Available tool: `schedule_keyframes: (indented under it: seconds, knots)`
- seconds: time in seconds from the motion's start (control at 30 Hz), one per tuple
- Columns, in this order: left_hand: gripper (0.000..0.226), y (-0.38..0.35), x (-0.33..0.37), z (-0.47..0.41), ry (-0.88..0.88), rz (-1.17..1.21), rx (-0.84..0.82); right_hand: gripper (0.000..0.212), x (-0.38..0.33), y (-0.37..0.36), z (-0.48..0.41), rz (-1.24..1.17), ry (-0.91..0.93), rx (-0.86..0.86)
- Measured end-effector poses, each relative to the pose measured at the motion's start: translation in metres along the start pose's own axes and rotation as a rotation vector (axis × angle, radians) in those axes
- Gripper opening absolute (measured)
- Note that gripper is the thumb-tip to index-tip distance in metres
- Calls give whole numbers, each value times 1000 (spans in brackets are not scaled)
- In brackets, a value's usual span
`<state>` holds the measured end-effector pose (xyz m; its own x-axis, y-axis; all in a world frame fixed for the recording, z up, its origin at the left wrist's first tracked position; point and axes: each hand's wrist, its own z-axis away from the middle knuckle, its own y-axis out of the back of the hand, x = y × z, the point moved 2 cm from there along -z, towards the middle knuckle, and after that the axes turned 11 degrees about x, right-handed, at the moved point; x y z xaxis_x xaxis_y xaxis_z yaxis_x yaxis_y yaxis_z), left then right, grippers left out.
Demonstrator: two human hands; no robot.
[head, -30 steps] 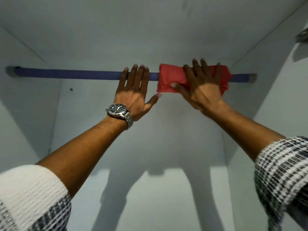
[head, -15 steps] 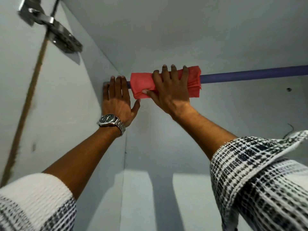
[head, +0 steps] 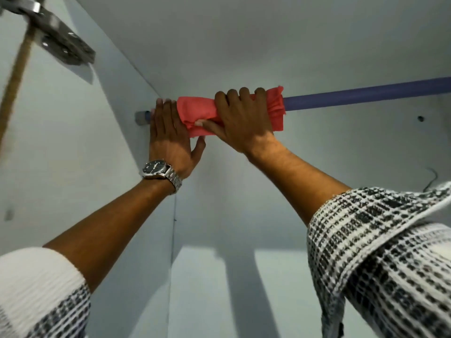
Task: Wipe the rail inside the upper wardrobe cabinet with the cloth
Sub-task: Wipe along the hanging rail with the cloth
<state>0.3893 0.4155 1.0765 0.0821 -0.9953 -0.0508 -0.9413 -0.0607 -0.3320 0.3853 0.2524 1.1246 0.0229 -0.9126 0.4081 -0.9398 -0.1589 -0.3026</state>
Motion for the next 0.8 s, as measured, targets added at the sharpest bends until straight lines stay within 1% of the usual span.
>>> schedule_keyframes:
  seconds: [0.17, 0.27, 0.4, 0.53, 0.67, 0.8]
  knots:
    - [87, -2, 86, -13, -97, 76, 51, 80, 91, 11, 35, 46, -15, 55]
    - [90, -3, 151, -18, -98, 94, 38, 81, 151, 19, 62, 81, -29, 101]
    - [88, -3, 231, -23, -96, 110, 39, 80, 223, 30, 92, 133, -54, 84]
    - [90, 1, 296, -29, -117, 134, 33, 80, 282, 41, 118, 175, -87, 71]
    - [91, 4, 348, -35, -140, 173, 20, 78, 331, 52, 140, 208, -109, 84]
    - [93, 9, 381, -38, -178, 197, 1, 80, 363, 64, 154, 214, -103, 71]
